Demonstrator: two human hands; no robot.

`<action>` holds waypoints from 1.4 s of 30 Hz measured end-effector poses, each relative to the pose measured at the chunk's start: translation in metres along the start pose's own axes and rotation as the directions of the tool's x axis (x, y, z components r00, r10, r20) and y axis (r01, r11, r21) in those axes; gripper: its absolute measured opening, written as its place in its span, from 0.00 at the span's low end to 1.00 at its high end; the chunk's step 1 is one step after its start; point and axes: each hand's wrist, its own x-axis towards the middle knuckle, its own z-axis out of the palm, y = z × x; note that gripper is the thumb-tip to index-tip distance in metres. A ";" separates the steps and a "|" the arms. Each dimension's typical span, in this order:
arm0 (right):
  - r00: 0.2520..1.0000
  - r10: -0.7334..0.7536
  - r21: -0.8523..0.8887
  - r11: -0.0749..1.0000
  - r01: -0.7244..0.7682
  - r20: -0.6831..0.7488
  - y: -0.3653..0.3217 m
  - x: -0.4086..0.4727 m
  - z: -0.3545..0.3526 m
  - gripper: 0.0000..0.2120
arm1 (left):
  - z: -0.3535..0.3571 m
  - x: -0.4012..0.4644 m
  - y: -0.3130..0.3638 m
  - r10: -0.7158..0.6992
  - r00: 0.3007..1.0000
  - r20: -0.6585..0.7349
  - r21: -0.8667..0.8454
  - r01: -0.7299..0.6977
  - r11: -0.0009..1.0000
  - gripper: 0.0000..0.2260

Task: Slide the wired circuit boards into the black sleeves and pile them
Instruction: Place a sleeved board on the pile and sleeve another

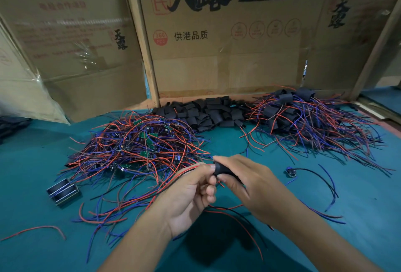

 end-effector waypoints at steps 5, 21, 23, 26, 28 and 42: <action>0.999 0.001 0.006 1.000 -0.001 0.042 0.000 0.000 0.000 0.21 | 0.000 0.000 0.000 -0.059 0.997 -0.041 -0.021 0.058 0.998 0.04; 0.989 0.055 -0.229 0.973 -0.023 0.136 0.002 -0.001 0.001 0.20 | -0.003 -0.001 -0.001 -0.040 0.997 0.063 0.063 0.036 0.997 0.06; 0.976 0.120 -0.220 0.972 -0.078 0.182 0.003 -0.003 0.002 0.19 | -0.004 0.001 -0.003 -0.001 1.000 0.021 0.120 -0.002 0.993 0.09; 0.968 0.148 -0.207 0.973 -0.106 0.201 -0.003 -0.004 0.003 0.18 | -0.006 0.001 -0.005 0.003 1.000 0.025 0.118 -0.006 0.993 0.10; 0.964 0.150 -0.222 0.970 -0.100 0.220 -0.006 -0.002 0.001 0.17 | -0.006 0.002 -0.005 -0.006 1.000 0.017 0.108 0.004 0.994 0.10; 0.836 0.526 -0.775 0.461 -0.433 -0.155 0.151 0.112 -0.129 0.06 | -0.034 0.015 0.000 0.593 0.717 0.368 0.898 -0.107 -0.427 0.13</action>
